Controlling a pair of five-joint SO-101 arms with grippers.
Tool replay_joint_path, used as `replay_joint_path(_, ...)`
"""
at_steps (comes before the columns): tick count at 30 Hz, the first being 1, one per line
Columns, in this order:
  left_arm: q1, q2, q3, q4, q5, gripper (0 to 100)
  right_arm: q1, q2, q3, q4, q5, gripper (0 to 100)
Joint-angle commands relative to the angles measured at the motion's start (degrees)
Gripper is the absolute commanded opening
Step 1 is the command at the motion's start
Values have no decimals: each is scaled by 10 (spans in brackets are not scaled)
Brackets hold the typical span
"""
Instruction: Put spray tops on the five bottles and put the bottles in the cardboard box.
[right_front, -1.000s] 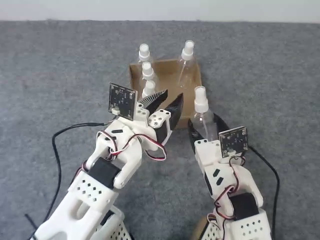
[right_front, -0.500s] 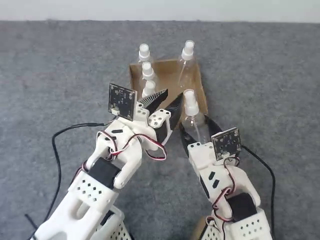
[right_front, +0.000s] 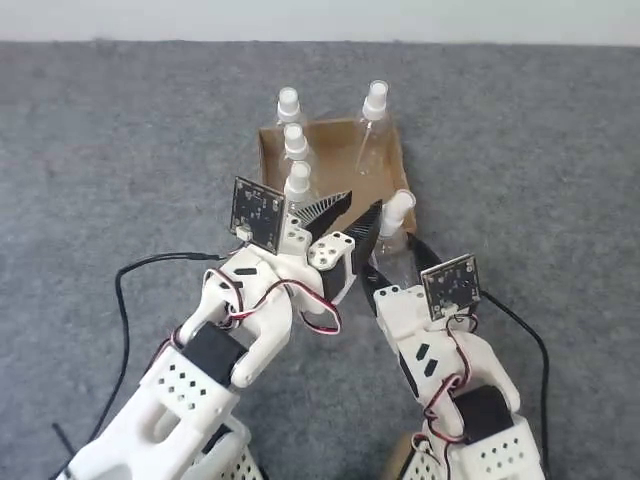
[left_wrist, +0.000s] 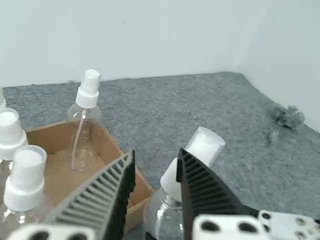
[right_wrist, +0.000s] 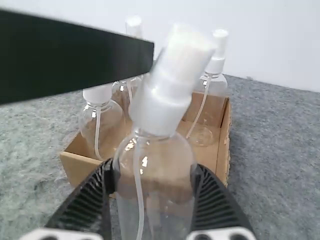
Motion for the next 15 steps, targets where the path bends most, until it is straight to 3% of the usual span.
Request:
replay_joint_path(1,25,-9,-7,8,-24,136,26,-13,-49,-15,2,7)
replay_joint_path(6,38,-12,-5,8,-37,134,31,-13,-49,-14,2,7)
replay_joint_path(15,-48,-13,-33,9,-34,134,31,-13,-62,-10,2,7)
